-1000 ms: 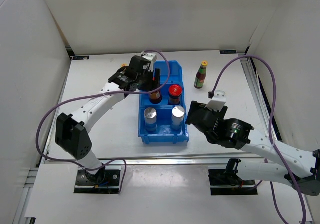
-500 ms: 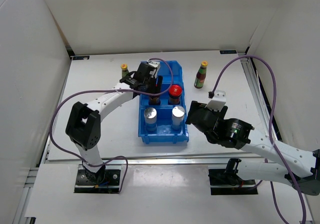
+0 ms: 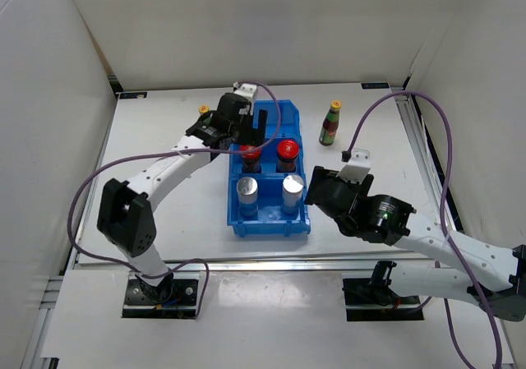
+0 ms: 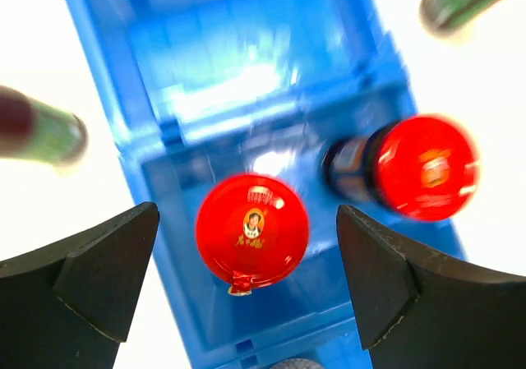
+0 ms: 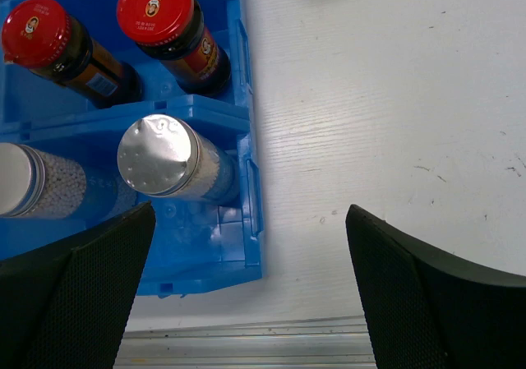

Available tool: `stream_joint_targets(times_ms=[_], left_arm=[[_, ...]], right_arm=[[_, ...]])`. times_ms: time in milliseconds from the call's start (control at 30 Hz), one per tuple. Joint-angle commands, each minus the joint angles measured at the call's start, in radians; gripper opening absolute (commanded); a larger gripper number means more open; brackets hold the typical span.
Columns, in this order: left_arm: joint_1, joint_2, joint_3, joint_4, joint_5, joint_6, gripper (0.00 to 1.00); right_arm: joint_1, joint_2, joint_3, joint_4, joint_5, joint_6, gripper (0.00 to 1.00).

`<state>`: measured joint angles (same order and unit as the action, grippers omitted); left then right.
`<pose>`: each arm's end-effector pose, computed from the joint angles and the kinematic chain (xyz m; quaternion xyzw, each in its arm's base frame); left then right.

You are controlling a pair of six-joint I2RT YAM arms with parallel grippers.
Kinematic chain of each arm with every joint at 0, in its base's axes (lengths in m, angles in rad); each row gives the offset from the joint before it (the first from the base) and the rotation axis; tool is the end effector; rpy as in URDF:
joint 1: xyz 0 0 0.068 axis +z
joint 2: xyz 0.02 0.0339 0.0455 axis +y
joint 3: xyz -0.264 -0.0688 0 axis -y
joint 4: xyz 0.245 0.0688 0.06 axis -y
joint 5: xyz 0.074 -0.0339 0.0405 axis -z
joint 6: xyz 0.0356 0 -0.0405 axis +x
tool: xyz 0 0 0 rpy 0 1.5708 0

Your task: Organize the condiment bottles

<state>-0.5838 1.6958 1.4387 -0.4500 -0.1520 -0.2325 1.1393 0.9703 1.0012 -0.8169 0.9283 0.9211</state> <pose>0.3268 -0.2094 0.3002 0.1270 0.8972 -0.1024 0.4104 0.1017 0.1527 0.3314 0.0802 0.8400 0.0803 0.5306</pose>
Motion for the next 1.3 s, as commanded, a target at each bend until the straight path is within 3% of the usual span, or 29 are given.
stream_joint_targets(times_ms=[0, 100, 200, 300, 433, 500, 533, 600, 667, 700, 833, 1100, 1267], left_arm=[[0.001, -0.137, 0.083, 0.04, -0.05, 0.039, 1.0], [0.001, -0.249, 0.059, 0.031, -0.192, 0.05, 1.0], [0.012, -0.423, -0.07, 0.031, -0.293, 0.05, 1.0], [0.041, -0.571, -0.282, 0.1, -0.282, 0.084, 1.0], [0.091, -0.804, -0.5, 0.172, -0.316, 0.154, 1.0], [0.091, -0.831, -0.552, 0.172, -0.348, 0.186, 1.0], [0.091, -0.831, -0.563, 0.181, -0.348, 0.186, 1.0], [0.091, -0.831, -0.59, 0.192, -0.357, 0.209, 1.0], [0.091, -0.846, -0.627, 0.215, -0.357, 0.209, 1.0], [0.091, -0.861, -0.642, 0.229, -0.366, 0.209, 1.0], [0.091, -0.95, -0.724, 0.284, -0.369, 0.229, 1.0], [0.07, -1.188, -0.912, 0.37, -0.537, 0.206, 1.0], [0.07, -1.162, -0.942, 0.441, -0.517, 0.207, 1.0]], right_arm=[[0.005, 0.007, 0.014, 0.01, 0.044, 0.021, 1.0], [0.005, 0.007, 0.014, 0.001, 0.044, 0.021, 1.0], [-0.004, 0.007, 0.033, -0.022, 0.073, 0.03, 1.0], [-0.056, 0.027, 0.091, 0.005, 0.049, -0.17, 1.0], [-0.26, 0.108, 0.278, 0.005, -0.081, -0.372, 1.0], [-0.337, 0.134, 0.315, 0.071, -0.129, -0.503, 1.0], [-0.434, 0.163, 0.329, 0.094, -0.17, -0.537, 1.0], [-0.601, 0.227, 0.373, 0.143, -0.349, -0.58, 1.0], [-0.691, 0.263, 0.373, 0.214, -0.486, -0.606, 1.0], [-0.731, 0.263, 0.3, 0.279, -0.584, -0.632, 1.0], [-0.731, 0.197, -0.003, 0.901, -0.64, -0.844, 1.0], [-0.759, 0.463, 0.036, 1.108, -0.698, -0.952, 1.0], [-0.768, 0.617, 0.105, 1.165, -0.675, -1.01, 1.0]])
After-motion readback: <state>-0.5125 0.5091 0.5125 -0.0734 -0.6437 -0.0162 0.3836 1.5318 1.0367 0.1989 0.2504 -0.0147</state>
